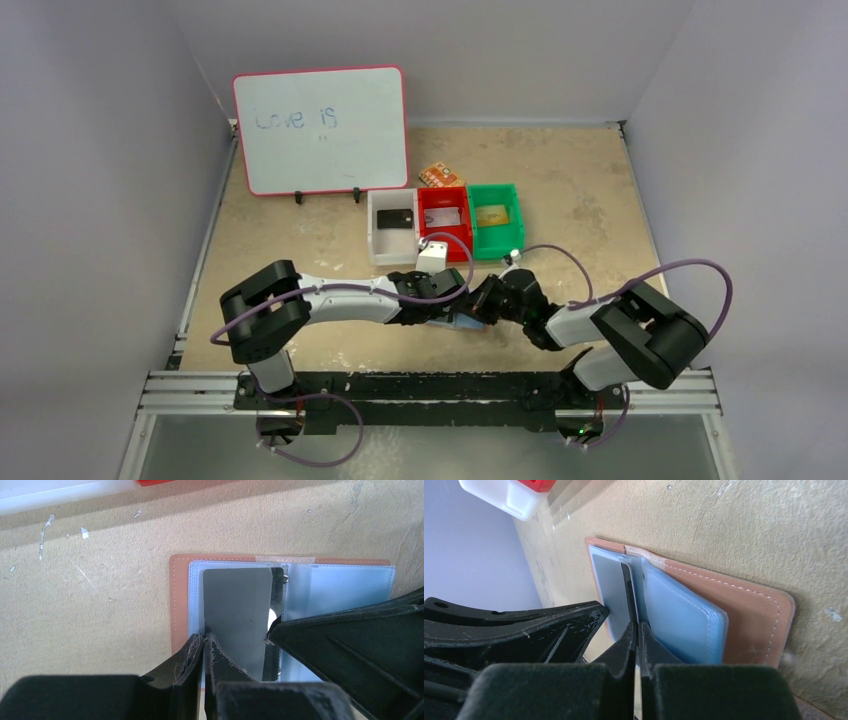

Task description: Take the credit cards out of the card holder

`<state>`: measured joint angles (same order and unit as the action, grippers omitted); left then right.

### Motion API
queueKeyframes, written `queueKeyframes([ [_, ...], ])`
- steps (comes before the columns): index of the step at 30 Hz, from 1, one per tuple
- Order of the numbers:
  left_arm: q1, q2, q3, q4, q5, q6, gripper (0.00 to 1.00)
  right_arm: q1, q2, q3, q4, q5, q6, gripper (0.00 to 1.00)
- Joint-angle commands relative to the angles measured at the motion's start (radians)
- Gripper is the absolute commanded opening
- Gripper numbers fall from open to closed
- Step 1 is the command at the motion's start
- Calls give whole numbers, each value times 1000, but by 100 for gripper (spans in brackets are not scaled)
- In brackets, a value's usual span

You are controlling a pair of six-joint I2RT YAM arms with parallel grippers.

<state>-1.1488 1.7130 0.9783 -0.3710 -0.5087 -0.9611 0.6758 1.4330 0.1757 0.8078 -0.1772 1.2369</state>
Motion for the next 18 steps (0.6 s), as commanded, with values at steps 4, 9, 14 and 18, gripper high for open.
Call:
queueKeyframes([
  [4, -5, 24, -10, -68, -32, -37, 4, -2, -106, -14, -98, 59, -28, 0],
  [9, -6, 31, -9, -71, -36, -40, 4, -9, -216, -33, -184, 70, -50, 0],
  [14, -6, 31, -8, -71, -39, -38, 4, -15, -286, -54, -264, 97, -45, 0],
  [18, -6, 24, -9, -58, -31, -30, 4, -18, -320, -66, -288, 106, -35, 0],
])
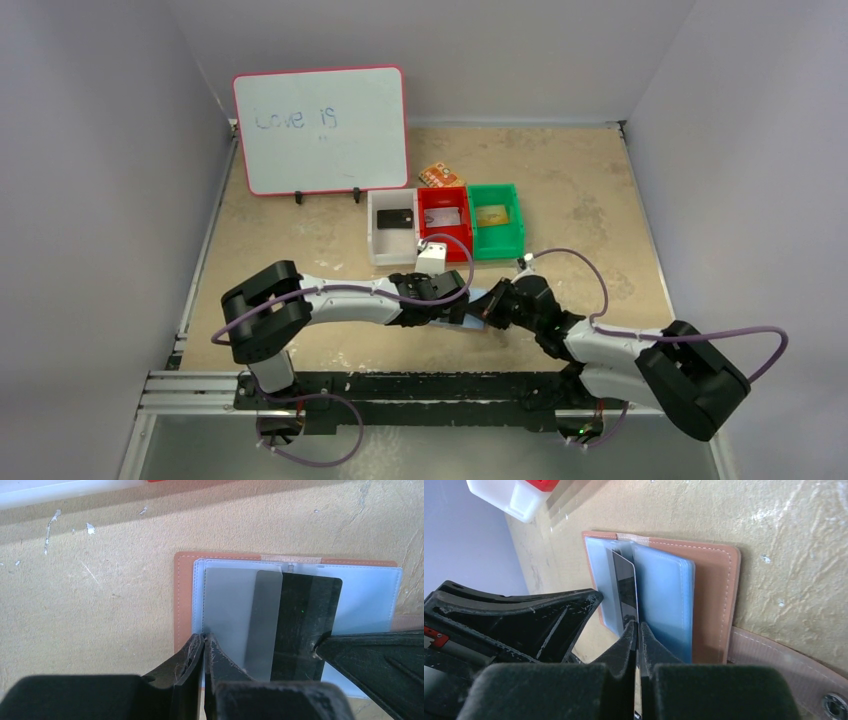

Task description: Take the credit cards out of the card holder

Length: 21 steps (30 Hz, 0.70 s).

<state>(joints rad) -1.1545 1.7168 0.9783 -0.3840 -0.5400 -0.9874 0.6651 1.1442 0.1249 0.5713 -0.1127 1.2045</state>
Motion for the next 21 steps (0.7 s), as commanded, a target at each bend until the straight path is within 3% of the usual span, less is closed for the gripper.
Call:
queueKeyframes([
  [1, -1, 16, -10, -38, 6, 3, 4, -8, -35, -17, -49, 42, -1, 1],
  [6, -1, 18, 21, -52, 4, 25, 8, -9, -34, -10, -16, 33, 5, 6],
  [12, -1, -31, 53, -83, -56, 10, 26, -9, -23, -3, -22, 66, 23, 5],
  [21, 0, -74, 82, 11, -15, 3, 28, -8, -13, -10, -14, 60, 26, 5],
])
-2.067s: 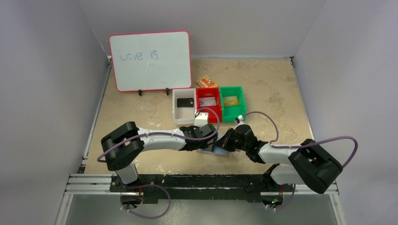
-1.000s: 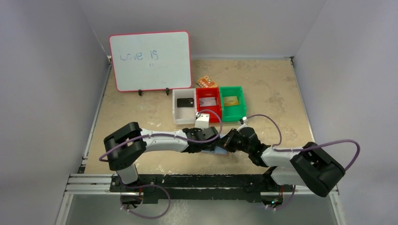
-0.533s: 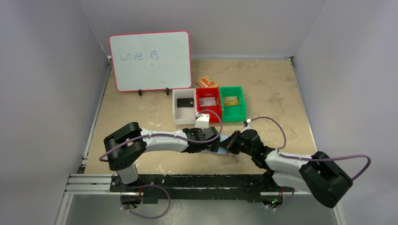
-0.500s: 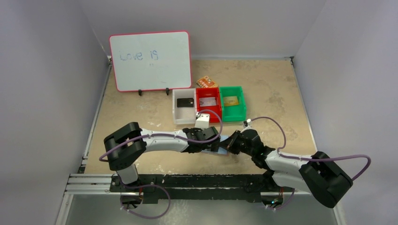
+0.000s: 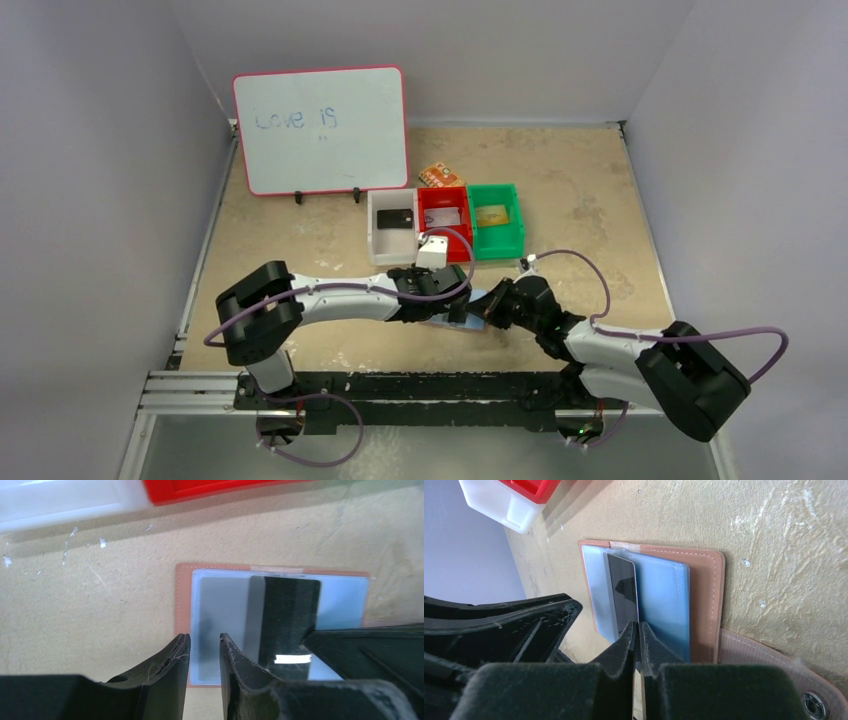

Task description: Take the credit cards out of the card holder

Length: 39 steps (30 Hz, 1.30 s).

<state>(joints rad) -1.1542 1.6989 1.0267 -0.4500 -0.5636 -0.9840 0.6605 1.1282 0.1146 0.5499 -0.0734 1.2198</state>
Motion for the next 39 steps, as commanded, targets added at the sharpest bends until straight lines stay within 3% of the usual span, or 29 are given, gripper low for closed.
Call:
queueKeyframes([
  [1, 0, -58, 27, 102, 22, 1, 28, -3, 1, 0, 7, 21, 9, 5],
  [12, -1, 43, -47, 196, 151, -47, 19, -8, -22, 0, -4, 17, -8, 7],
  [21, -2, 46, -112, 185, 143, -83, 15, -17, 37, 1, 83, -31, 1, 9],
  [31, -12, 48, -115, 189, 142, -89, 13, -31, 131, -5, 202, -69, 34, 21],
  [39, -12, 43, -114, 181, 134, -90, 12, -42, 202, -17, 298, -100, 43, 10],
])
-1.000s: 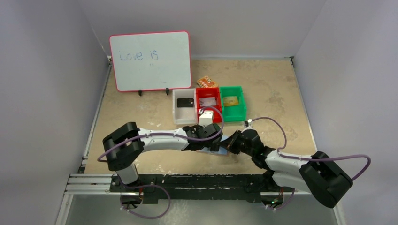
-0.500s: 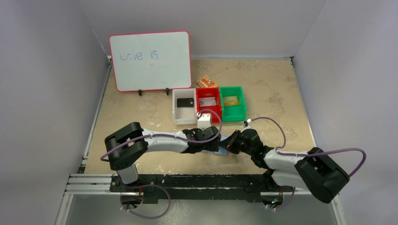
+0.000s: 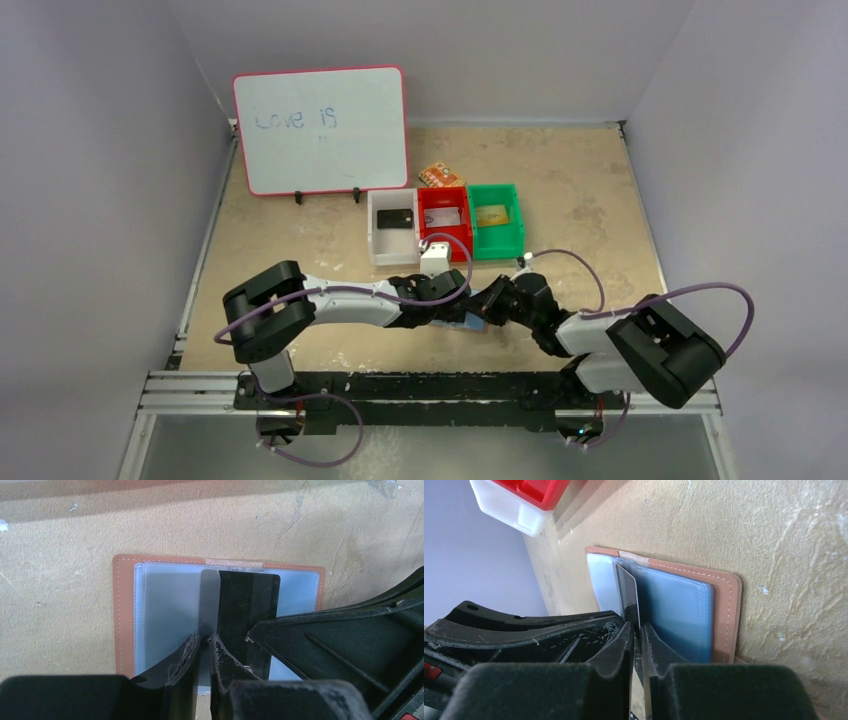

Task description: Take the credit cards out of the card holder

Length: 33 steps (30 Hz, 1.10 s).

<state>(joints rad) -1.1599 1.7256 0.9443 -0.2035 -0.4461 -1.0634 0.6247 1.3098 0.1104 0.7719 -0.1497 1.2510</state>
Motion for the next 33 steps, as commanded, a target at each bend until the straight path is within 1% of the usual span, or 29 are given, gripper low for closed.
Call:
queueKeyframes([
  [1, -6, 14, -33, -67, 13, -13, 12, -9, 20, -15, 76, -24, 12, 7],
  [5, -7, -4, -38, -74, -15, -19, 11, -8, -26, -18, 23, -4, -6, 0],
  [11, -7, -50, -53, -67, -49, -44, 13, -9, -166, -1, -175, 44, -80, 0],
  [18, -7, -90, -41, -63, -71, -38, 14, -9, -423, 45, -455, 124, -168, 0],
  [21, -7, -120, -39, -54, -77, -31, 19, -10, -538, 80, -556, 156, -227, 0],
  [24, -6, -165, -19, -60, -92, -4, 27, -10, -659, 118, -630, 194, -287, 0],
  [26, -6, -196, 24, -123, -138, 6, 29, -9, -720, 142, -669, 224, -325, 0],
  [27, -6, -211, 48, -162, -184, 11, 31, -10, -743, 156, -694, 243, -339, 0],
  [30, 0, -278, 100, -268, -290, 59, 41, -9, -793, 194, -730, 286, -401, 0],
  [32, 37, -315, 132, -346, -329, 92, 44, -9, -811, 216, -728, 293, -445, 0],
  [33, 74, -331, 139, -392, -333, 104, 45, -10, -815, 226, -720, 290, -470, 0],
])
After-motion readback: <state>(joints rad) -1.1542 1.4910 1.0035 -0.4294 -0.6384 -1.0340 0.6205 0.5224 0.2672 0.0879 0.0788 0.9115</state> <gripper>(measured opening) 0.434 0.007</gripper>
